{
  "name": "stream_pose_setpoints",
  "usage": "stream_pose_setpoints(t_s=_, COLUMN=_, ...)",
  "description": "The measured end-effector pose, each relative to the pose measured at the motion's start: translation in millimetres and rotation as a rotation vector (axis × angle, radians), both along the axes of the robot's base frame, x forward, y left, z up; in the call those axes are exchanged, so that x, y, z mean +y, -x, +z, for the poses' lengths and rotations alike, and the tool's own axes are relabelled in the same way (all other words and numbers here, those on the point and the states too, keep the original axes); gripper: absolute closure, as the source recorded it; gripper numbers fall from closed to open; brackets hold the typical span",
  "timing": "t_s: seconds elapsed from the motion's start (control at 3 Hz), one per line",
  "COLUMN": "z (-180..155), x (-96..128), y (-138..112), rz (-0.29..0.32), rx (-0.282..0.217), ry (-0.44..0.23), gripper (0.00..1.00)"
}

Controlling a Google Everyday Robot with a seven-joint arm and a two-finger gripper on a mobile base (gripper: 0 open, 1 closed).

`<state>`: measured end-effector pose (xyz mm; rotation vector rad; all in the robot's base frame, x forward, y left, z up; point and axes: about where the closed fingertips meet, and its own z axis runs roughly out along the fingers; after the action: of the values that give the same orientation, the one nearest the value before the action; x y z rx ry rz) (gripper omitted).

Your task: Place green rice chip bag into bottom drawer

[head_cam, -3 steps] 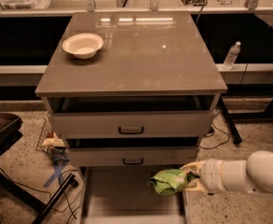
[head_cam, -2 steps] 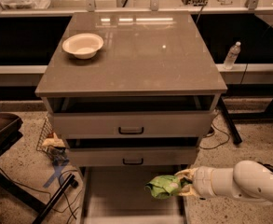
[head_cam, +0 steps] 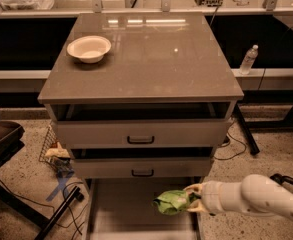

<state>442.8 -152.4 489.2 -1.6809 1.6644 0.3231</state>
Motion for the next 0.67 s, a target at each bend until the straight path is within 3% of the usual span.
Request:
stream_pose_setpoints(t_s=0.33, z=-86.0, x=20.4, y=-19.9, rz=-0.014, rx=0.038, ry=0.021, gripper=1.00)
stream_pose_setpoints(t_s=0.67, z=-156.2, x=32.2, y=-34.3, rz=-0.040, rx=0.050, ry=-0.007, gripper=1.00)
